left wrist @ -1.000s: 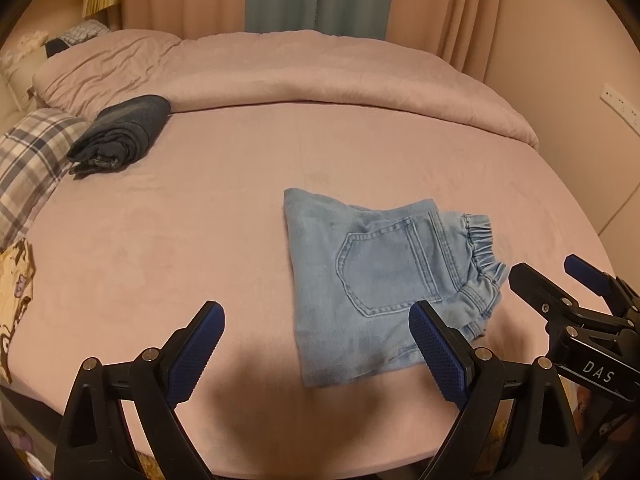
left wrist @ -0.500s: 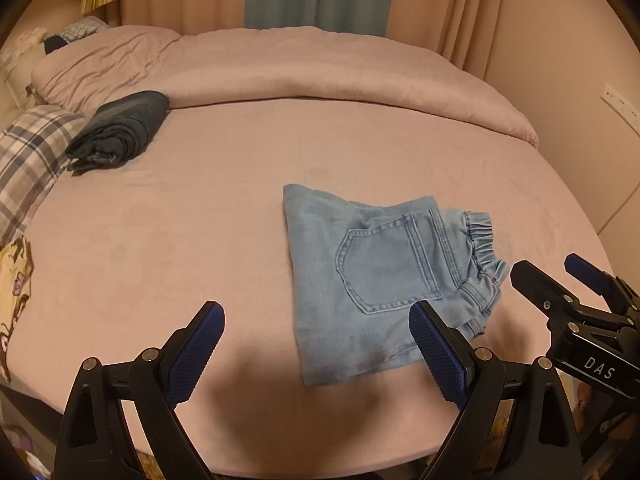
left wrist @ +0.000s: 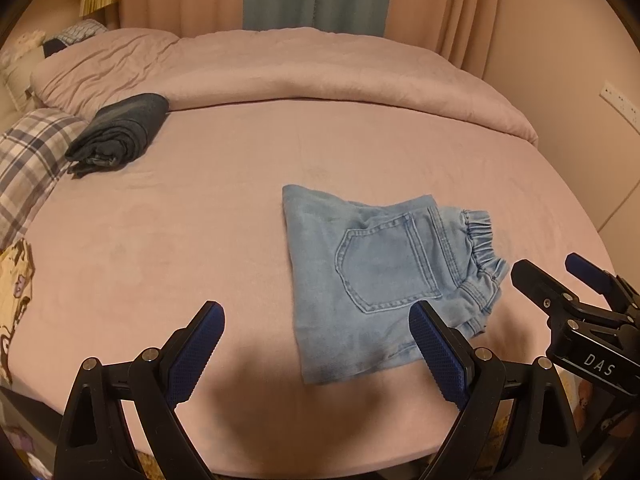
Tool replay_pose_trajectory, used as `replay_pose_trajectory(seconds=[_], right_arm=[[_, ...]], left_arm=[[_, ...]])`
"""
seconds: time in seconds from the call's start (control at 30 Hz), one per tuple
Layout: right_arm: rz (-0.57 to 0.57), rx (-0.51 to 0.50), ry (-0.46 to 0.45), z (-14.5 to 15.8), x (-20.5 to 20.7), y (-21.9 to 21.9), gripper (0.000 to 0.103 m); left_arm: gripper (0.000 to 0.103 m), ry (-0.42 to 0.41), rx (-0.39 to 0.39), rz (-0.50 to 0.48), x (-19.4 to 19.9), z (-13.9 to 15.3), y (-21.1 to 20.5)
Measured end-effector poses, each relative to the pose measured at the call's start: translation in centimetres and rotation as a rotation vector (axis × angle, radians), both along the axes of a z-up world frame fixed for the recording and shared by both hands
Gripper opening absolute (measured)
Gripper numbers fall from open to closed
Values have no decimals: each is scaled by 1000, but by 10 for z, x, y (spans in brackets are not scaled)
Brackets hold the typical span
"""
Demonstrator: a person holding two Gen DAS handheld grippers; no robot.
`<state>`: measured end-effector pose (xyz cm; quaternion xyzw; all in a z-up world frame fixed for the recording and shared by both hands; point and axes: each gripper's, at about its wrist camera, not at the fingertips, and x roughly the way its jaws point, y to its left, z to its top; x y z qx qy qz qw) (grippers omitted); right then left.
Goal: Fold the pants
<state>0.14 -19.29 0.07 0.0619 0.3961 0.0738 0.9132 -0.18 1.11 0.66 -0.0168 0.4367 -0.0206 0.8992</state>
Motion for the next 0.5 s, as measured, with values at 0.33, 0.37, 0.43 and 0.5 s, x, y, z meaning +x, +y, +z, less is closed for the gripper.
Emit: replay_pose_trajectory(seconds=[0.33, 0.37, 0.43, 0.5], right_arm=[[-3, 1, 1, 0, 0, -3, 103], [-3, 2, 0, 0, 0, -3, 103], [-3, 2, 0, 0, 0, -3, 103], [-3, 1, 0, 0, 0, -3, 103]], left_arm=[[93, -14, 0, -11, -1, 3, 2], [93, -16, 0, -13, -1, 4, 2], [93, -22, -2, -17, -1, 5, 2], [93, -26, -5, -20, -2, 6, 2]])
